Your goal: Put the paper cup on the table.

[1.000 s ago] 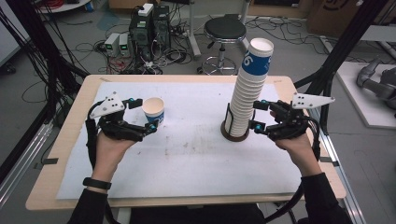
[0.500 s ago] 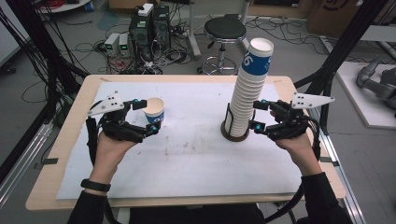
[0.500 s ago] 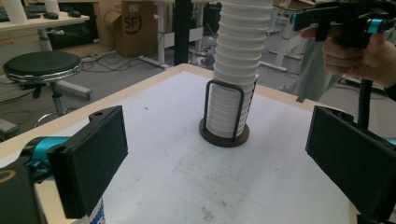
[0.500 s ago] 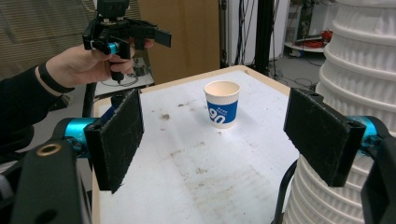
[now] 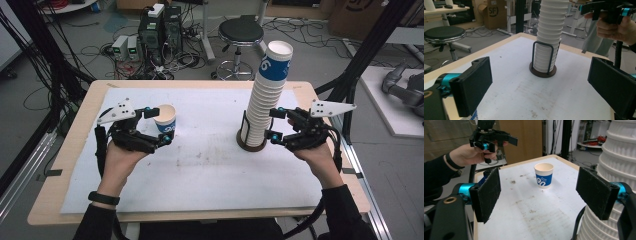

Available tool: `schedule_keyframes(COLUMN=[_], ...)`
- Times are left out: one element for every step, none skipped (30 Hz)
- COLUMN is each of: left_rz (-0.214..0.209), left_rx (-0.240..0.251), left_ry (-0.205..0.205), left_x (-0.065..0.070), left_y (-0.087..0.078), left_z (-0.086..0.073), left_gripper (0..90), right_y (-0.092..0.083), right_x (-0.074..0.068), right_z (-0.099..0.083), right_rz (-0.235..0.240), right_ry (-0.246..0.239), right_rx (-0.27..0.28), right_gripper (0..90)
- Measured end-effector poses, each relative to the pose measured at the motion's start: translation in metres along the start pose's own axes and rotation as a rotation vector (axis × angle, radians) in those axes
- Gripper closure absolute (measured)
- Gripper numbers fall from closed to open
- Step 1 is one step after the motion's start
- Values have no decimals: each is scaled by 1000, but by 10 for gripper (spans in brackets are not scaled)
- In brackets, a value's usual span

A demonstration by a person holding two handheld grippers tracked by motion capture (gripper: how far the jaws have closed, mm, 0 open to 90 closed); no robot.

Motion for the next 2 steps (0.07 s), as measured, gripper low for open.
schedule_keyframes(left_rz=[-2, -8], left_rx=[1, 5], left_ry=[-6, -12], left_x=[0, 0], left_y=[0, 0], left_z=[0, 0], left_gripper=[55, 55], right_y=[0, 0], right_x=[0, 1], right_z=[0, 0], right_rz=[1, 2], right_ry=[-3, 1], right_rx=[-1, -2], right_gripper=[203, 203])
Point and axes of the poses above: each handheld gripper's, and its own axes: y roughly forward along the jaws, z roughly out of its top, x roughly to its right, the point moved 3 cm from there along y, roughly forward along the jaws, and after that the axes turned 15 degrees about z, right-handed, at the moved point
